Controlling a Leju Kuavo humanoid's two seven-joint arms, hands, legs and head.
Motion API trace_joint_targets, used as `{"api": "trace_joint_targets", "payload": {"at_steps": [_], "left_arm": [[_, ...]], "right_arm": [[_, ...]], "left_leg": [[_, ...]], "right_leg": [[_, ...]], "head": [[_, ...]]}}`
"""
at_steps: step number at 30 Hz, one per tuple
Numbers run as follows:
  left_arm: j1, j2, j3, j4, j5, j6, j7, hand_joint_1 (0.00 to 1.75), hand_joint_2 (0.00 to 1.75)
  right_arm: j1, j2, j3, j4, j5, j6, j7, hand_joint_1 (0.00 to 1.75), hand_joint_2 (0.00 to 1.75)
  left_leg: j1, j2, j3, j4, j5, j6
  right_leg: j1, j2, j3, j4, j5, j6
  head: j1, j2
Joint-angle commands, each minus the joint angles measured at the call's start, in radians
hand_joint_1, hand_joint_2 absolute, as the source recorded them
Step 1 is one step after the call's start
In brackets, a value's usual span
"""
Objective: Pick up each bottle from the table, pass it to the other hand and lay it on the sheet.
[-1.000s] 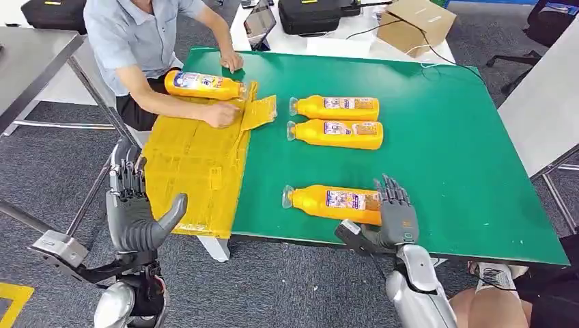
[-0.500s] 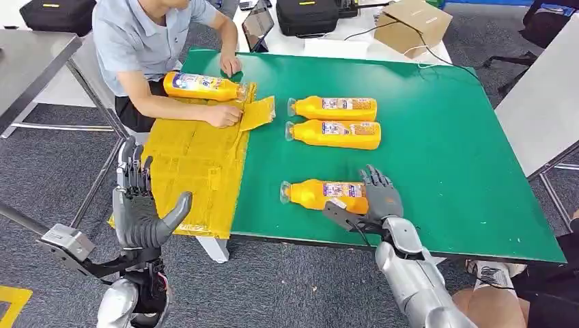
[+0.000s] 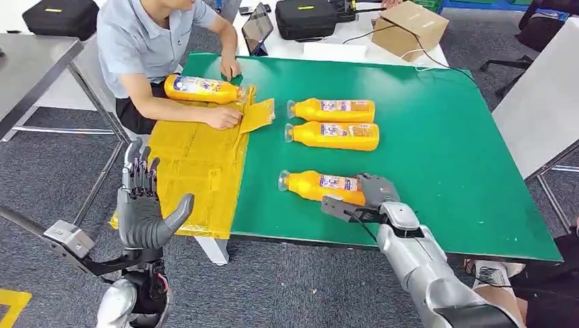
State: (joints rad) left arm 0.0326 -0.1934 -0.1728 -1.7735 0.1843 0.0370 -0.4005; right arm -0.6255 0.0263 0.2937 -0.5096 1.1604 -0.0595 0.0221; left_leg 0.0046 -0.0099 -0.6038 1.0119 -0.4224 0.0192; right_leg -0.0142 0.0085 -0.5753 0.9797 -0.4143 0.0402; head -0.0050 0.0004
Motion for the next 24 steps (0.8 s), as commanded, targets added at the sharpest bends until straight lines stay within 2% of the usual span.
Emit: {"api": "trace_joint_targets", "payload": {"at_steps": [1, 7, 9, 12, 16, 21, 24], "left_arm": [[-0.013, 0.019, 0.001, 0.069, 0.016, -0.014, -0.002, 0.0, 1.75], [-0.011, 0.021, -0.002, 0.068, 0.017, -0.015, -0.004, 0.0, 1.75], [-0.006, 0.019, -0.003, 0.063, 0.02, -0.012, -0.011, 0.0, 1.75], [0.028, -0.007, 0.003, 0.057, 0.032, 0.027, 0.0, 0.0, 1.75], [0.08, -0.031, -0.04, 0.105, 0.037, 0.067, 0.075, 0.0, 1.75], [0.119, -0.032, -0.093, 0.124, 0.028, 0.074, 0.06, 0.0, 1.75], [0.127, 0.01, -0.15, 0.131, 0.004, -0.001, 0.052, 0.0, 1.75]], "right_arm": [[0.047, -0.016, -0.01, 0.069, -0.151, 0.059, -0.183, 1.75, 1.75], [0.054, -0.02, -0.001, 0.06, -0.158, 0.058, -0.187, 1.75, 1.75], [0.086, -0.001, -0.06, 0.013, -0.282, 0.05, -0.281, 1.75, 1.75], [0.198, 0.035, -0.101, -0.198, -0.436, -0.054, -0.384, 1.75, 1.75], [0.359, 0.097, -0.121, -0.592, -0.598, -0.149, -0.429, 1.75, 1.75], [0.444, 0.148, -0.111, -0.815, -0.711, -0.245, -0.474, 1.75, 1.75], [0.483, 0.162, -0.089, -0.897, -0.773, -0.286, -0.509, 1.75, 1.75]], "left_leg": [[0.0, -0.002, 0.003, -0.002, 0.0, -0.001], [0.001, 0.0, 0.003, -0.002, -0.001, -0.002], [0.001, -0.001, 0.002, -0.003, 0.0, -0.002], [0.001, 0.0, 0.003, -0.003, -0.001, -0.002], [0.001, 0.002, 0.001, -0.002, -0.002, -0.002], [0.0, 0.0, -0.006, -0.001, -0.004, -0.002], [0.0, 0.001, -0.008, -0.001, -0.005, -0.002]], "right_leg": [[0.001, -0.003, 0.004, -0.002, -0.001, -0.002], [0.001, 0.0, 0.003, -0.003, 0.0, -0.002], [0.002, -0.001, 0.002, -0.003, 0.0, -0.002], [0.003, 0.0, 0.003, -0.004, 0.0, -0.002], [0.002, 0.002, 0.001, -0.002, -0.001, -0.002], [0.001, 0.001, -0.005, 0.001, -0.004, -0.003], [0.001, 0.001, -0.007, 0.0, -0.005, -0.003]], "head": [[0.0, 0.0], [0.0, 0.0], [0.0, 0.0], [0.0, 0.0], [0.0, 0.0], [0.0, 0.0], [0.0, 0.0]]}}
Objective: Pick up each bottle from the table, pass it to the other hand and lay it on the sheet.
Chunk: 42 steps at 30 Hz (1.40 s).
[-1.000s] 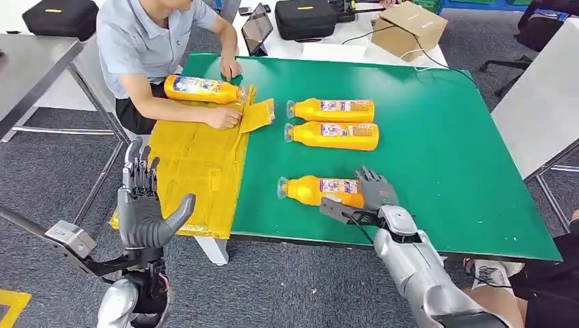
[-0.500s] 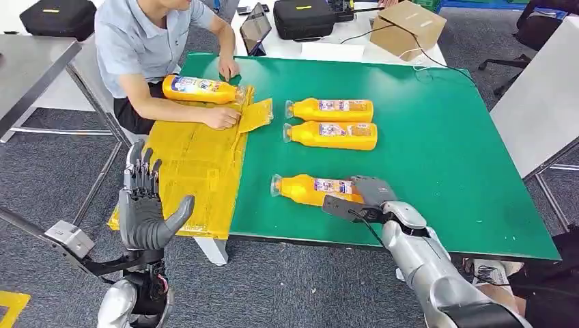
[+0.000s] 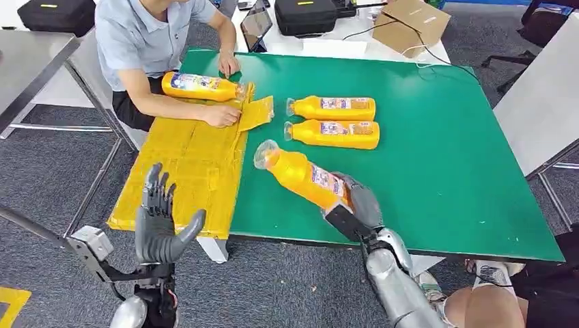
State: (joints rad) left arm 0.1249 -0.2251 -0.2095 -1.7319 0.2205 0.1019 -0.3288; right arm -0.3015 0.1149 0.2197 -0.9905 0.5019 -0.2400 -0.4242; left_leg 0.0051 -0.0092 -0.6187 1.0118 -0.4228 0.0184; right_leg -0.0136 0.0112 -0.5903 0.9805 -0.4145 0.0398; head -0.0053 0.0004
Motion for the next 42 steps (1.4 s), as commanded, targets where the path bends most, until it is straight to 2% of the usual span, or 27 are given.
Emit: {"api": "trace_joint_targets", "payload": {"at_steps": [1, 3, 4, 8, 11, 14, 19, 29, 34, 39, 41, 42], "left_arm": [[0.034, 0.064, -0.14, 0.106, -0.053, -0.092, -0.024, 0.0, 1.75], [0.029, 0.071, -0.159, 0.129, -0.07, -0.116, -0.042, 0.0, 1.75], [0.025, 0.066, -0.162, 0.138, -0.071, -0.117, -0.044, 0.0, 1.75], [0.022, 0.064, -0.161, 0.138, -0.07, -0.117, -0.043, 0.0, 1.75], [-0.009, 0.056, -0.169, 0.146, -0.078, -0.144, -0.056, 0.0, 1.75], [-0.053, 0.032, -0.156, 0.172, -0.064, -0.157, -0.044, 0.0, 1.75], [-0.091, 0.004, -0.127, 0.177, 0.017, -0.141, -0.023, 0.0, 1.75], [-0.109, 0.018, -0.132, 0.162, 0.089, -0.14, -0.009, 0.0, 1.75], [-0.111, 0.032, -0.172, 0.181, 0.144, -0.244, 0.021, 0.0, 1.75], [-0.117, 0.04, -0.184, 0.195, 0.14, -0.274, 0.015, 0.0, 1.75], [-0.116, 0.023, -0.17, 0.194, 0.153, -0.281, 0.022, 0.17, 1.75], [-0.117, 0.017, -0.167, 0.192, 0.165, -0.285, 0.035, 1.5, 1.75]], "right_arm": [[0.159, 0.073, 0.002, -0.417, -0.117, -0.103, -0.064, 1.75, 1.75], [0.151, 0.064, 0.044, -0.394, -0.112, -0.063, -0.058, 1.75, 1.75], [0.147, 0.07, 0.053, -0.375, -0.112, -0.063, -0.06, 1.75, 1.75], [0.145, 0.071, 0.055, -0.366, -0.11, -0.068, -0.062, 1.75, 1.75], [0.109, 0.048, 0.149, -0.266, -0.05, 0.034, -0.031, 1.75, 1.75], [0.074, 0.057, 0.239, -0.147, 0.03, 0.042, -0.042, 1.75, 1.75], [0.059, 0.083, 0.345, -0.105, 0.075, 0.038, -0.07, 1.75, 1.75], [0.051, 0.088, 0.383, -0.101, 0.051, 0.02, -0.074, 1.75, 1.75], [0.024, 0.094, 0.364, -0.06, 0.006, 0.051, -0.077, 1.75, 1.75], [-0.006, 0.106, 0.347, 0.01, -0.011, 0.059, -0.075, 1.75, 1.75], [-0.014, 0.112, 0.347, 0.039, -0.015, 0.069, -0.077, 1.75, 1.75], [-0.016, 0.118, 0.347, 0.053, -0.021, 0.072, -0.085, 1.75, 1.75]], "left_leg": [[-0.001, -0.001, 0.003, -0.001, -0.002, -0.001], [0.0, -0.001, 0.006, -0.001, -0.004, -0.001], [-0.001, 0.0, 0.002, -0.002, -0.001, -0.001], [0.0, 0.001, 0.001, -0.002, -0.001, -0.001], [0.0, 0.0, 0.001, -0.001, -0.001, -0.001], [0.0, 0.002, 0.003, -0.002, -0.001, -0.001], [0.0, 0.001, 0.002, -0.001, -0.001, -0.001], [0.0, 0.0, -0.001, -0.001, 0.0, -0.001], [0.0, 0.0, 0.002, -0.002, -0.001, -0.001], [0.0, 0.001, -0.001, -0.001, 0.0, -0.001], [0.0, 0.0, 0.001, -0.002, -0.001, -0.001], [0.0, 0.001, 0.003, -0.002, -0.001, -0.001]], "right_leg": [[0.0, -0.003, 0.003, 0.0, -0.003, -0.001], [0.0, -0.002, 0.007, -0.001, -0.005, -0.003], [-0.001, -0.001, 0.002, -0.001, -0.002, -0.002], [0.0, -0.001, 0.002, -0.002, -0.002, -0.002], [0.0, -0.002, 0.002, -0.001, -0.002, -0.002], [0.001, 0.0, 0.004, -0.003, -0.001, -0.002], [0.001, -0.001, 0.003, -0.001, -0.002, -0.002], [0.0, 0.0, 0.0, -0.001, -0.001, -0.001], [0.0, -0.001, 0.003, -0.002, -0.001, -0.002], [0.0, 0.0, 0.0, -0.001, -0.001, -0.001], [0.0, -0.001, 0.002, -0.002, -0.001, -0.002], [0.0, -0.001, 0.004, -0.002, -0.002, -0.002]], "head": [[0.001, 0.0], [0.0, 0.0], [0.0, 0.0], [0.0, 0.0], [0.0, 0.0], [0.0, 0.0], [0.0, 0.0], [0.0, 0.0], [0.001, 0.0], [0.0, 0.0], [0.0, 0.0], [0.001, 0.0]]}}
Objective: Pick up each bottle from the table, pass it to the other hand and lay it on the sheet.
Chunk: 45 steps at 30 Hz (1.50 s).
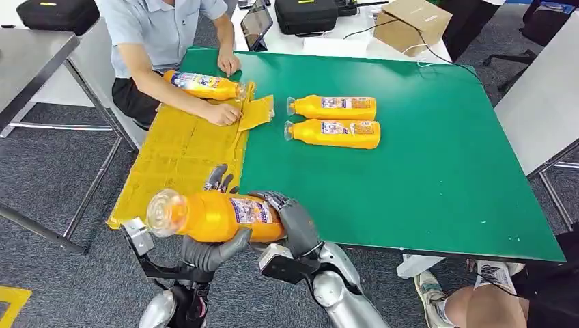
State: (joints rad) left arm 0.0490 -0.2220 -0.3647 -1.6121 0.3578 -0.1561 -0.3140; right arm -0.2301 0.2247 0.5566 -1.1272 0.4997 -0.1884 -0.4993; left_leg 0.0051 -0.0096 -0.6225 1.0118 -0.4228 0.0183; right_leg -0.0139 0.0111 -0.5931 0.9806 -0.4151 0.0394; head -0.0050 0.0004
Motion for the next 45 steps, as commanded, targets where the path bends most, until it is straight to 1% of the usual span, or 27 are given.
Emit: {"api": "trace_joint_targets", "payload": {"at_steps": [1, 2, 3, 4, 5, 6, 9, 12, 13, 14, 15, 16, 18, 19, 21, 23, 24, 26, 27, 29, 31, 34, 37, 38, 40, 41, 45], "left_arm": [[-0.043, 0.012, -0.009, 0.074, 0.036, -0.031, 0.026, 1.75, 1.75], [-0.046, 0.01, -0.006, 0.079, 0.051, -0.036, 0.037, 1.75, 1.75], [-0.049, 0.009, -0.003, 0.086, 0.057, -0.039, 0.039, 1.75, 1.75], [-0.053, 0.008, -0.002, 0.091, 0.062, -0.042, 0.04, 1.75, 1.75], [-0.056, 0.006, 0.0, 0.095, 0.067, -0.043, 0.041, 1.75, 1.75], [-0.06, 0.005, 0.001, 0.099, 0.07, -0.044, 0.041, 1.75, 1.75], [-0.073, 0.002, 0.001, 0.111, 0.07, -0.043, 0.041, 1.75, 1.75], [-0.078, 0.001, 0.003, 0.116, 0.053, -0.023, 0.034, 1.75, 1.75], [-0.079, 0.0, 0.007, 0.118, 0.046, -0.011, 0.035, 1.75, 1.75], [-0.079, -0.001, 0.009, 0.118, 0.045, -0.007, 0.036, 1.75, 1.75], [-0.081, 0.001, 0.012, 0.119, 0.045, -0.006, 0.036, 1.75, 1.75], [-0.082, 0.0, 0.017, 0.12, 0.04, 0.009, 0.038, 1.75, 1.75], [-0.088, 0.005, 0.028, 0.12, 0.022, 0.038, 0.037, 1.75, 1.75], [-0.099, 0.009, 0.04, 0.126, -0.005, 0.081, 0.04, 1.75, 1.75], [-0.115, 0.02, 0.057, 0.132, -0.018, 0.101, 0.038, 1.75, 1.75], [-0.151, 0.045, 0.089, 0.149, -0.084, 0.194, 0.047, 1.75, 1.75], [-0.158, 0.049, 0.095, 0.153, -0.084, 0.195, 0.047, 1.75, 1.75], [-0.199, 0.082, 0.119, 0.181, -0.192, 0.286, 0.073, 1.75, 1.75], [-0.208, 0.086, 0.134, 0.188, -0.19, 0.285, 0.073, 1.75, 1.75], [-0.253, 0.111, 0.136, 0.216, -0.38, 0.383, 0.062, 1.75, 1.75], [-0.281, 0.109, 0.161, 0.229, -0.424, 0.397, 0.068, 1.75, 1.75], [-0.332, 0.112, 0.174, 0.268, -0.565, 0.469, 0.057, 1.75, 1.75], [-0.386, 0.112, 0.19, 0.327, -0.719, 0.52, 0.089, 1.75, 1.75], [-0.403, 0.115, 0.191, 0.357, -0.79, 0.543, 0.115, 1.75, 1.75], [-0.431, 0.119, 0.188, 0.409, -0.857, 0.532, 0.147, 1.75, 1.75], [-0.471, 0.122, 0.177, 0.471, -0.903, 0.482, 0.176, 1.75, 1.75], [-0.567, 0.119, 0.158, 0.656, -1.039, 0.445, 0.218, 1.75, 1.75]], "right_arm": [[-0.089, 0.011, 0.013, 0.196, -0.02, 0.027, -0.013, 1.75, 1.75], [-0.093, 0.013, 0.019, 0.203, -0.02, 0.033, -0.014, 1.71, 1.75], [-0.096, 0.018, 0.025, 0.211, -0.019, 0.038, -0.018, 1.52, 1.75], [-0.102, 0.019, 0.032, 0.219, -0.018, 0.046, -0.02, 1.19, 1.75], [-0.105, 0.019, 0.036, 0.223, -0.018, 0.051, -0.024, 0.96, 1.75], [-0.108, 0.021, 0.038, 0.225, -0.018, 0.053, -0.023, 0.14, 1.75], [-0.119, 0.02, 0.051, 0.226, -0.018, 0.066, -0.032, 0.16, 1.75], [-0.12, 0.019, 0.057, 0.216, -0.019, 0.073, -0.031, 0.0, 1.75], [-0.118, 0.018, 0.06, 0.208, -0.009, 0.057, -0.028, 0.0, 0.0], [-0.117, 0.016, 0.062, 0.203, -0.008, 0.057, -0.028, 0.0, 0.0], [-0.114, 0.016, 0.062, 0.198, -0.006, 0.052, -0.029, 0.0, 0.0], [-0.109, 0.015, 0.06, 0.193, -0.008, 0.046, -0.028, 0.0, 0.0], [-0.096, 0.014, 0.054, 0.178, -0.001, 0.008, -0.04, 0.0, 0.0], [-0.081, 0.012, 0.046, 0.155, 0.016, -0.052, -0.061, 0.0, 0.0], [-0.068, 0.005, 0.042, 0.134, 0.015, -0.072, -0.066, 0.0, 0.0], [-0.042, -0.003, 0.02, 0.088, 0.017, -0.15, -0.084, 0.0, 0.0], [-0.04, -0.006, 0.021, 0.082, 0.017, -0.149, -0.084, 0.0, 0.0], [-0.03, -0.012, 0.0, 0.064, 0.005, -0.165, -0.079, 0.0, 0.0], [-0.029, -0.017, 0.0, 0.064, 0.004, -0.164, -0.079, 0.0, 0.0], [-0.023, -0.016, -0.025, 0.059, 0.009, -0.212, -0.092, 0.0, 0.0], [-0.018, -0.017, -0.042, 0.052, 0.007, -0.232, -0.102, 0.0, 0.0], [0.001, 0.002, -0.105, 0.018, -0.069, -0.253, -0.125, 0.0, 0.0], [0.0, 0.018, -0.156, 0.009, -0.115, -0.352, -0.128, 0.0, 0.0], [0.006, 0.037, -0.188, -0.002, -0.139, -0.415, -0.129, 0.0, 0.0], [0.015, 0.043, -0.195, -0.031, -0.184, -0.417, -0.146, 0.0, 0.0], [0.021, 0.04, -0.18, -0.056, -0.188, -0.423, -0.156, 0.0, 0.0], [0.037, 0.037, -0.132, -0.114, -0.218, -0.402, -0.146, 0.0, 0.0]], "left_leg": [[0.0, 0.001, 0.006, -0.002, -0.001, -0.001], [0.0, 0.001, 0.006, -0.002, -0.001, -0.001], [0.0, 0.001, 0.004, -0.001, -0.001, -0.001], [0.0, 0.001, 0.005, -0.001, -0.001, -0.001], [0.0, 0.001, 0.002, -0.001, 0.0, 0.0], [0.0, 0.001, 0.005, -0.001, -0.001, -0.001], [0.0, 0.001, 0.004, -0.001, -0.001, -0.001], [0.0, 0.0, 0.004, -0.001, -0.001, -0.001], [0.0, 0.0, 0.003, -0.001, 0.0, 0.0], [0.0, 0.0, 0.006, -0.001, -0.001, -0.001], [0.0, 0.0, 0.002, -0.001, 0.0, 0.0], [0.0, 0.0, 0.006, -0.001, -0.002, -0.001], [0.0, 0.0, 0.004, -0.001, -0.001, -0.001], [0.0, -0.001, 0.006, -0.001, -0.002, -0.001], [0.0, -0.001, 0.005, -0.002, -0.001, -0.001], [0.0, -0.001, 0.003, -0.001, 0.0, -0.001], [0.0, -0.001, 0.005, -0.002, -0.001, -0.001], [0.0, -0.001, 0.002, -0.001, 0.0, -0.001], [0.0, -0.002, 0.005, -0.002, 0.0, -0.001], [0.0, -0.001, 0.005, -0.002, 0.0, -0.001], [0.0, -0.002, 0.004, -0.002, 0.0, -0.001], [0.001, -0.004, 0.005, -0.001, 0.0, -0.002], [0.0, -0.003, 0.004, -0.001, 0.001, -0.001], [0.0, -0.002, 0.001, -0.001, 0.001, -0.001], [0.0, -0.002, 0.002, -0.001, 0.001, -0.001], [0.0, -0.003, 0.003, -0.001, 0.001, -0.001], [0.0, -0.004, 0.002, -0.001, 0.002, -0.001]], "right_leg": [[0.0, -0.001, 0.006, -0.002, -0.001, -0.001], [0.001, 0.0, 0.006, -0.002, -0.001, -0.002], [0.0, 0.0, 0.003, -0.001, -0.001, -0.001], [0.001, -0.001, 0.005, -0.001, -0.001, -0.001], [0.0, 0.0, 0.002, -0.001, 0.0, -0.001], [0.0, -0.001, 0.005, -0.001, -0.001, -0.002], [0.0, -0.001, 0.004, -0.001, -0.001, -0.001], [0.0, -0.002, 0.004, -0.001, -0.001, -0.001], [0.0, -0.001, 0.003, -0.001, -0.001, -0.001], [0.0, -0.002, 0.006, -0.001, -0.002, -0.002], [0.0, -0.001, 0.003, -0.001, 0.0, -0.001], [0.001, -0.001, 0.006, -0.001, -0.002, -0.002], [0.0, -0.002, 0.004, -0.001, -0.001, -0.001], [0.001, -0.003, 0.007, -0.001, -0.002, -0.002], [0.0, -0.003, 0.005, -0.001, -0.002, -0.002], [0.0, -0.002, 0.003, -0.001, -0.001, -0.001], [0.001, -0.003, 0.005, -0.001, -0.002, -0.002], [0.0, -0.002, 0.002, -0.001, 0.0, -0.001], [0.001, -0.003, 0.005, -0.001, -0.001, -0.002], [0.0, -0.003, 0.005, -0.001, -0.001, -0.002], [0.001, -0.004, 0.005, -0.001, -0.001, -0.002], [0.001, -0.005, 0.006, -0.001, -0.002, -0.002], [0.0, -0.004, 0.005, 0.0, -0.001, -0.002], [0.0, -0.003, 0.002, 0.0, 0.0, -0.001], [0.0, -0.003, 0.002, 0.0, 0.0, -0.001], [0.0, -0.004, 0.004, 0.0, -0.001, -0.001], [0.0, -0.005, 0.003, 0.0, 0.0, -0.001]], "head": [[0.0, 0.0], [0.0, 0.0], [0.0, 0.0], [0.0, 0.0], [0.0, 0.0], [0.0, 0.0], [0.0, 0.0], [0.0, 0.0], [0.0, 0.0], [0.0, 0.0], [0.0, 0.0], [0.0, 0.0], [0.0, 0.0], [0.0, 0.0], [0.0, 0.0], [0.0, 0.0], [0.0, 0.0], [0.0, 0.0], [0.0, 0.0], [0.0, 0.0], [0.0, 0.0], [0.0, 0.0], [0.0, 0.0], [0.0, 0.0], [0.0, 0.0], [0.0, 0.0], [0.0, 0.0]]}}
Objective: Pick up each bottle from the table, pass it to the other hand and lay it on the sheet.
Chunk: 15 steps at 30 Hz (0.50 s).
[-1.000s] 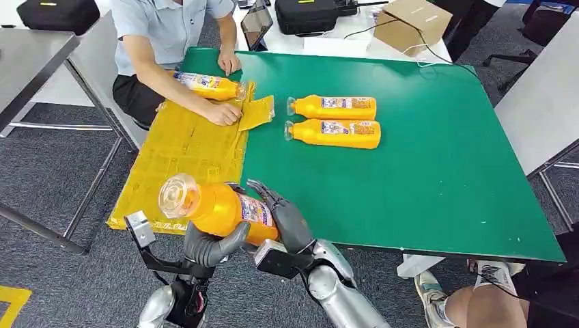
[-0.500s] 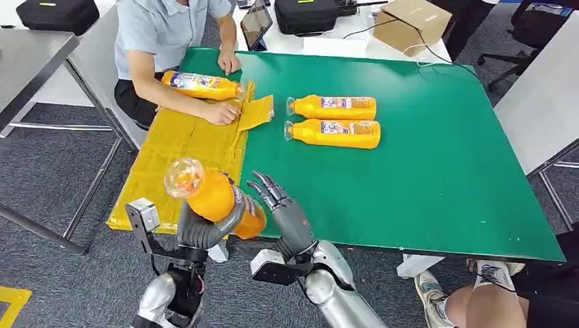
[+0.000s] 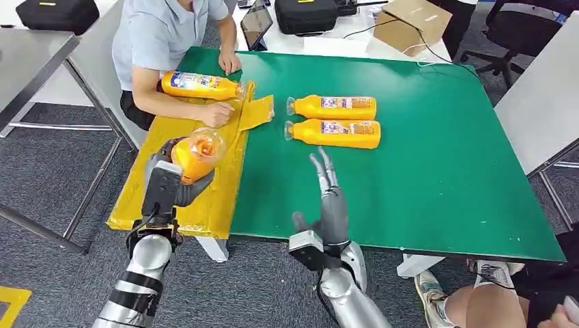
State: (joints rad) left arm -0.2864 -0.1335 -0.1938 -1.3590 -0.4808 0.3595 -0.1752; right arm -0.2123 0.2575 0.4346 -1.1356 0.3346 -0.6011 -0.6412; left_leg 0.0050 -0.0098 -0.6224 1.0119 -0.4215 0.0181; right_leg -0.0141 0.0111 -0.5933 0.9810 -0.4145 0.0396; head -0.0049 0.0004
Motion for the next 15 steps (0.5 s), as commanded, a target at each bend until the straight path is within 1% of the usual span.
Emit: {"api": "trace_joint_targets", "payload": {"at_steps": [1, 2, 3, 4, 5, 6, 7, 8, 10, 12, 13, 14, 15], "left_arm": [[-0.249, 0.024, -0.006, 0.449, -0.214, -0.074, 0.077, 1.75, 1.75], [-0.279, 0.028, -0.011, 0.522, -0.267, -0.102, 0.106, 1.75, 1.75], [-0.29, 0.027, -0.004, 0.553, -0.281, -0.103, 0.112, 1.75, 1.75], [-0.295, 0.026, 0.0, 0.57, -0.282, -0.098, 0.102, 1.75, 1.75], [-0.316, 0.024, 0.007, 0.635, -0.302, -0.119, 0.122, 1.75, 1.75], [-0.332, 0.021, 0.012, 0.688, -0.322, -0.113, 0.118, 1.75, 1.75], [-0.338, 0.019, 0.014, 0.708, -0.329, -0.111, 0.122, 1.75, 1.75], [-0.356, 0.018, 0.006, 0.763, -0.369, -0.11, 0.128, 1.75, 1.75], [-0.36, 0.015, 0.007, 0.78, -0.372, -0.101, 0.124, 1.75, 1.75], [-0.38, 0.01, -0.003, 0.85, -0.425, -0.111, 0.142, 1.75, 1.75], [-0.382, 0.009, 0.0, 0.859, -0.43, -0.107, 0.139, 1.75, 1.75], [-0.388, 0.012, -0.019, 0.879, -0.467, -0.106, 0.147, 1.75, 1.75], [-0.392, 0.014, -0.031, 0.908, -0.511, -0.109, 0.169, 1.75, 1.75]], "right_arm": [[0.021, 0.002, 0.002, -0.112, -0.056, 0.013, 0.0, 0.0, 0.0], [0.02, -0.001, 0.024, -0.12, -0.077, 0.044, 0.012, 0.0, 0.0], [0.02, -0.001, 0.034, -0.123, -0.082, 0.053, 0.012, 0.0, 0.0], [0.02, 0.0, 0.039, -0.125, -0.085, 0.054, 0.013, 0.0, 0.0], [0.02, -0.001, 0.054, -0.129, -0.091, 0.065, 0.016, 0.0, 0.0], [0.022, -0.002, 0.068, -0.138, -0.096, 0.073, 0.017, 0.0, 0.0], [0.023, -0.003, 0.072, -0.141, -0.095, 0.074, 0.018, 0.0, 0.0], [0.023, -0.006, 0.083, -0.148, -0.098, 0.08, 0.018, 0.0, 0.0], [0.025, -0.007, 0.086, -0.154, -0.099, 0.082, 0.018, 0.0, 0.0], [0.018, -0.007, 0.095, -0.147, -0.11, 0.098, 0.023, 0.0, 0.0], [0.016, -0.006, 0.097, -0.143, -0.11, 0.1, 0.023, 0.0, 0.0], [0.013, -0.005, 0.097, -0.136, -0.113, 0.104, 0.024, 0.0, 0.0], [0.007, -0.003, 0.099, -0.119, -0.119, 0.113, 0.026, 0.0, 0.0]], "left_leg": [[0.0, -0.004, 0.004, -0.001, 0.0, -0.001], [0.0, -0.002, 0.003, -0.001, 0.0, -0.001], [0.0, -0.001, 0.002, -0.001, 0.0, -0.001], [0.0, -0.002, 0.004, -0.001, 0.0, -0.001], [0.0, -0.001, 0.002, -0.001, 0.0, -0.001], [0.0, 0.0, 0.006, -0.001, -0.001, -0.001], [0.0, 0.0, 0.002, -0.001, 0.0, -0.001], [0.001, -0.001, 0.005, -0.001, -0.001, -0.001], [0.0, 0.0, 0.002, -0.001, 0.0, -0.001], [0.001, 0.0, 0.006, -0.001, -0.001, -0.001], [0.0, 0.0, 0.003, -0.001, -0.001, -0.001], [0.001, 0.0, 0.005, -0.001, -0.001, -0.001], [0.0, 0.0, 0.004, -0.001, -0.001, -0.001]], "right_leg": [[0.001, -0.006, 0.005, 0.0, -0.002, -0.002], [0.001, -0.004, 0.004, 0.0, -0.001, -0.002], [0.001, -0.002, 0.002, 0.0, -0.001, -0.001], [0.001, -0.004, 0.004, 0.0, -0.001, -0.002], [0.0, -0.002, 0.002, 0.0, -0.001, -0.001], [0.001, -0.002, 0.006, 0.0, -0.002, -0.002], [0.0, -0.002, 0.002, 0.001, -0.001, -0.001], [0.001, -0.003, 0.006, 0.0, -0.002, -0.002], [0.0, -0.002, 0.002, 0.001, -0.001, -0.001], [0.001, -0.002, 0.006, 0.0, -0.002, -0.002], [0.001, -0.002, 0.004, 0.0, -0.001, -0.001], [0.001, -0.003, 0.006, 0.0, -0.002, -0.002], [0.001, -0.001, 0.005, 0.0, -0.001, -0.001]], "head": [[0.0, 0.0], [0.0, 0.0], [0.0, 0.0], [0.0, 0.0], [0.0, 0.0], [0.0, 0.0], [0.0, 0.0], [0.0, 0.0], [0.0, 0.0], [0.0, 0.0], [0.0, 0.0], [0.0, 0.0], [0.0, 0.0]]}}
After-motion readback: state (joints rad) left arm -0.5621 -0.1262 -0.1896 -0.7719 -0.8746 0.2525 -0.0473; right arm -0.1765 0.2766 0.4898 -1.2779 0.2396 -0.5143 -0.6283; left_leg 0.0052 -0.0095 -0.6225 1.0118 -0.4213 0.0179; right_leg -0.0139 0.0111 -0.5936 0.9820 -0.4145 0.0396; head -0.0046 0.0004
